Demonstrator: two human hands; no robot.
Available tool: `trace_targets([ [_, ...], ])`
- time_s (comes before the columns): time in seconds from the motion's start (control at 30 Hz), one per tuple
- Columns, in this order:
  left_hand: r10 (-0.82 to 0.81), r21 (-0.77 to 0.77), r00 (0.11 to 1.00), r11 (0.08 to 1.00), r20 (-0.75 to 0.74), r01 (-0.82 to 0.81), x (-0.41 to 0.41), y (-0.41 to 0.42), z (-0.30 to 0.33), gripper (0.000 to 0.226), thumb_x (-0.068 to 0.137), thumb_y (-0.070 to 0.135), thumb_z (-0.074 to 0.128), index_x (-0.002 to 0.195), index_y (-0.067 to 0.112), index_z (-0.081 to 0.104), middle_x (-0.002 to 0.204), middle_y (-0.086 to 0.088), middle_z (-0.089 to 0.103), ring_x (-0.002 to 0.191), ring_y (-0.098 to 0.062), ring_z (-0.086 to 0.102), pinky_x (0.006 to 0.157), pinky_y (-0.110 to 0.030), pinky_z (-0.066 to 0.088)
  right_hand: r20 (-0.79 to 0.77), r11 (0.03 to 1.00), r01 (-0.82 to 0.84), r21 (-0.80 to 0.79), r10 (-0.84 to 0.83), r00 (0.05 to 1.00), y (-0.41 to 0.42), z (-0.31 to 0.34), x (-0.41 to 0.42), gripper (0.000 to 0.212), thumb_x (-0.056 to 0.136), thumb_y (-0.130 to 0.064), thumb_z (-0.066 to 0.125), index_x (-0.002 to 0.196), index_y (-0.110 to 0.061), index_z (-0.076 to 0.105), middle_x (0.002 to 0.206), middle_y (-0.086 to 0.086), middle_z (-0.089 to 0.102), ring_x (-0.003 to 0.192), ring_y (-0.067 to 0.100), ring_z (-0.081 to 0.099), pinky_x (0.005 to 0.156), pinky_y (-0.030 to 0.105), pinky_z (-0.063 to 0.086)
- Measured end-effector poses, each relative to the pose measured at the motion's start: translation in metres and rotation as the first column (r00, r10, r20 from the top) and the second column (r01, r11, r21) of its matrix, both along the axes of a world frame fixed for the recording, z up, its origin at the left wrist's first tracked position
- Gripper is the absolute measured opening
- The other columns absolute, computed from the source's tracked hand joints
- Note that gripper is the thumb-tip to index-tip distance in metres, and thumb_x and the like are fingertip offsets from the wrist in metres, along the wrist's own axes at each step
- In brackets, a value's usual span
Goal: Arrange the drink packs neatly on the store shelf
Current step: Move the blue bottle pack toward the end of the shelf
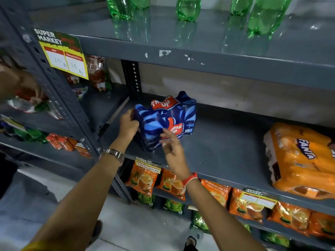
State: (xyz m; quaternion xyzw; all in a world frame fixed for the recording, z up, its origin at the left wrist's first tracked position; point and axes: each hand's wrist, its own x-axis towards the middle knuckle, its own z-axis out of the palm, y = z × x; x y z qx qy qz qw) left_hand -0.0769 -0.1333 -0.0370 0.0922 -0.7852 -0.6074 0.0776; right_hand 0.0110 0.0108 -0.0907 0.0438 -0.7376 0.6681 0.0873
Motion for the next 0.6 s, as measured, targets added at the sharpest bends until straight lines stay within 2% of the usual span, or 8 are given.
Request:
trace_targets([
  [0.07, 0.182, 0.065, 0.978, 0.982, -0.102, -0.176, 0.013, 0.002, -0.017, 0.033, 0.081, -0.010, 0.047, 0.112, -0.002, 0.057, 0.110, -0.019, 0.064, 0.100, -0.024, 0.060, 0.087, -0.031, 0.051, 0.024, 0.986, 0.147, -0.081, -0.146, 0.989, 0.021, 0.009, -0.015, 0.037, 0.091, 0.004, 0.049, 0.128, 0.000, 0.047, 0.112, -0.004, 0.054, 0.099, -0.001, 0.056, 0.091, 0.020, 0.047],
  [0.13, 0.336, 0.162, 0.929, 0.936, -0.155, -0.312, 0.031, 0.012, -0.028, 0.020, 0.087, 0.003, 0.051, 0.105, 0.000, 0.057, 0.107, -0.019, 0.063, 0.092, -0.021, 0.060, 0.088, -0.036, 0.052, 0.026, 0.929, 0.340, -0.148, -0.340, 0.940, 0.045, 0.023, -0.035, 0.045, 0.088, -0.005, 0.060, 0.130, -0.003, 0.043, 0.110, -0.004, 0.048, 0.097, 0.002, 0.054, 0.088, 0.024, 0.049],
  [0.17, 0.352, 0.212, 0.922, 0.925, -0.160, -0.316, 0.040, 0.019, -0.033, 0.017, 0.089, 0.010, 0.052, 0.105, 0.003, 0.056, 0.107, -0.018, 0.062, 0.089, -0.018, 0.059, 0.084, -0.032, 0.053, 0.039, 0.913, 0.391, -0.113, -0.389, 0.920, 0.057, 0.029, -0.046, 0.051, 0.087, -0.012, 0.063, 0.132, -0.003, 0.041, 0.117, -0.002, 0.045, 0.105, 0.008, 0.053, 0.093, 0.028, 0.048],
  [0.23, 0.247, 0.337, 0.959, 0.922, -0.138, -0.189, 0.054, 0.033, -0.042, 0.021, 0.091, 0.026, 0.053, 0.110, 0.017, 0.050, 0.113, -0.010, 0.059, 0.097, -0.017, 0.060, 0.081, -0.026, 0.053, 0.120, 0.934, 0.355, -0.034, -0.349, 0.929, 0.073, 0.042, -0.068, 0.061, 0.089, -0.025, 0.061, 0.139, -0.003, 0.034, 0.139, 0.009, 0.041, 0.127, 0.023, 0.046, 0.105, 0.033, 0.041],
  [0.27, 0.173, 0.384, 0.973, 0.917, -0.149, -0.104, 0.057, 0.038, -0.046, 0.025, 0.090, 0.031, 0.055, 0.112, 0.024, 0.047, 0.119, -0.007, 0.057, 0.104, -0.018, 0.060, 0.084, -0.029, 0.053, 0.183, 0.956, 0.292, -0.038, -0.281, 0.942, 0.078, 0.046, -0.078, 0.060, 0.091, -0.031, 0.057, 0.140, -0.006, 0.034, 0.143, 0.012, 0.042, 0.129, 0.026, 0.046, 0.103, 0.033, 0.043],
  [0.4, 0.049, 0.225, 0.969, 0.974, -0.241, 0.006, 0.047, 0.028, -0.052, 0.048, 0.085, 0.044, 0.055, 0.126, 0.024, 0.038, 0.131, -0.009, 0.051, 0.116, -0.018, 0.056, 0.091, -0.035, 0.052, 0.331, 0.994, 0.103, -0.035, -0.086, 0.940, 0.084, 0.055, -0.090, 0.059, 0.093, -0.047, 0.046, 0.140, -0.012, 0.036, 0.126, 0.001, 0.051, 0.115, 0.017, 0.053, 0.092, 0.029, 0.045],
  [0.5, 0.049, 0.151, 0.988, 0.988, -0.147, -0.027, 0.025, 0.013, -0.046, 0.045, 0.092, 0.037, 0.049, 0.128, 0.013, 0.039, 0.127, -0.014, 0.053, 0.113, -0.026, 0.057, 0.086, -0.037, 0.053, 0.284, 0.984, 0.176, -0.015, -0.165, 0.944, 0.078, 0.041, -0.084, 0.043, 0.088, -0.049, 0.053, 0.117, -0.018, 0.045, 0.121, 0.003, 0.053, 0.107, 0.019, 0.056, 0.090, 0.032, 0.048],
  [0.6, -0.031, 0.185, 0.998, 0.982, -0.052, 0.040, 0.005, 0.000, -0.035, 0.041, 0.094, 0.031, 0.046, 0.128, 0.009, 0.040, 0.115, -0.006, 0.056, 0.097, -0.018, 0.061, 0.073, -0.024, 0.053, 0.205, 0.971, 0.239, 0.005, -0.235, 0.950, 0.068, 0.017, -0.068, 0.029, 0.081, -0.055, 0.059, 0.093, -0.033, 0.045, 0.117, 0.004, 0.048, 0.112, 0.024, 0.056, 0.099, 0.042, 0.049],
])
